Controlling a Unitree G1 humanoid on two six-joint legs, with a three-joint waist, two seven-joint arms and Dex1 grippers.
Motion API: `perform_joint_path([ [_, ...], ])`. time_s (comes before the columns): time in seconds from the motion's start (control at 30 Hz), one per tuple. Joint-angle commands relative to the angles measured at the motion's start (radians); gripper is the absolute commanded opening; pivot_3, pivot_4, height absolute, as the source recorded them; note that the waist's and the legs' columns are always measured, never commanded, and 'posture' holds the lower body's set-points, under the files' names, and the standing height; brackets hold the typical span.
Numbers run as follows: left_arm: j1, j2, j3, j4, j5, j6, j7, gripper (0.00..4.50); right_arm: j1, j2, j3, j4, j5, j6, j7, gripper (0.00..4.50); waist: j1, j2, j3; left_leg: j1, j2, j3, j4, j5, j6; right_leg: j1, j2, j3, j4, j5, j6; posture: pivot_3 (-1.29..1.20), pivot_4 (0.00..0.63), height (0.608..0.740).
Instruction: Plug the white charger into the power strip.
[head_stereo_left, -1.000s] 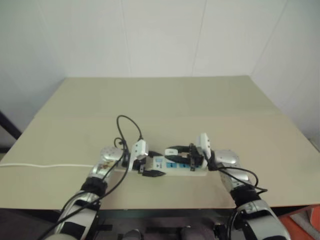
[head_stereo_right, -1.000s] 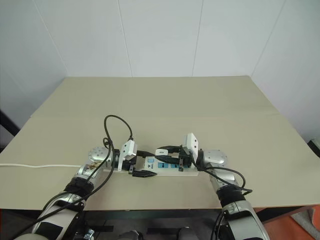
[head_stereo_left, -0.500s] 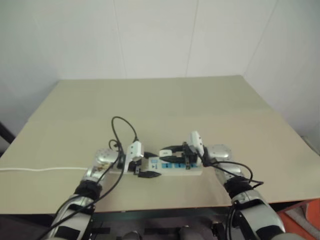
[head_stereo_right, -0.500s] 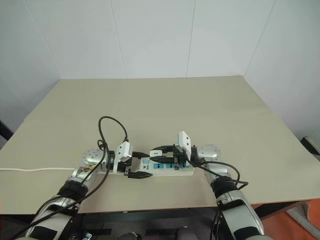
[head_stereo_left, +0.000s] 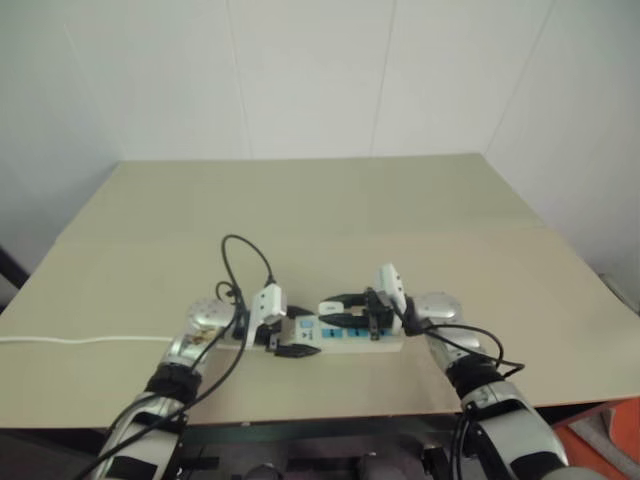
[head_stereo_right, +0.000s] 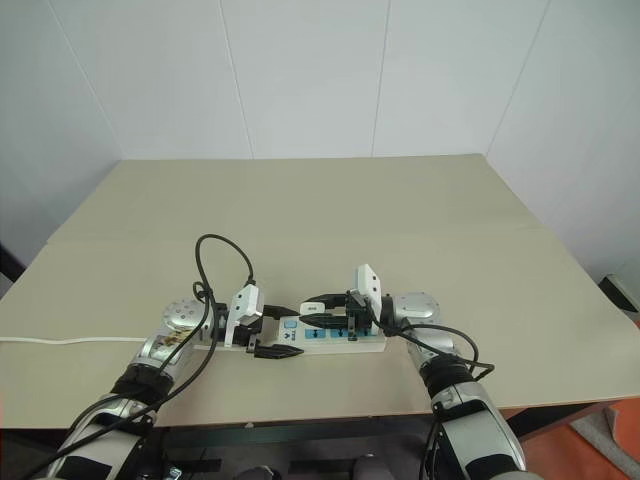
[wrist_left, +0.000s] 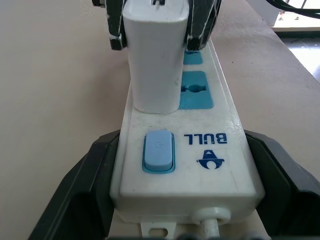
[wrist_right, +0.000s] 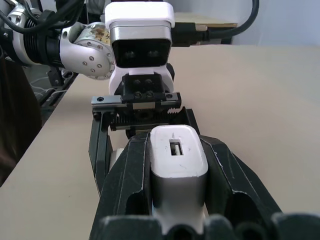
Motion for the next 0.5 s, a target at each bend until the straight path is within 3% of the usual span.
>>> perform_joint_path([
  [0.03, -0.003, 0.040, 0.015, -0.048, -0.016, -0.010, -0.033, 3.28, 0.060, -0.076, 0.018, 0.137, -0.097, 0.073, -0.008, 1.14, 0.000, 0.000, 0.000, 0.000, 0.000, 0.000, 0.000, 0.000, 0.000, 0.000, 0.000, 0.000, 0.000, 0.000, 0.000, 0.00, 0.150, 0.740],
  [0.5, -0.006, 0.028, 0.009, -0.047, -0.014, -0.013, -0.027, 3.28, 0.000, -0.022, 0.061, 0.098, -0.105, 0.043, 0.019, 1.14, -0.001, 0.000, 0.000, 0.001, 0.002, 0.000, 0.000, 0.000, 0.000, 0.000, 0.002, 0.000, 0.000, 0.000, -0.001, 0.00, 0.150, 0.740],
])
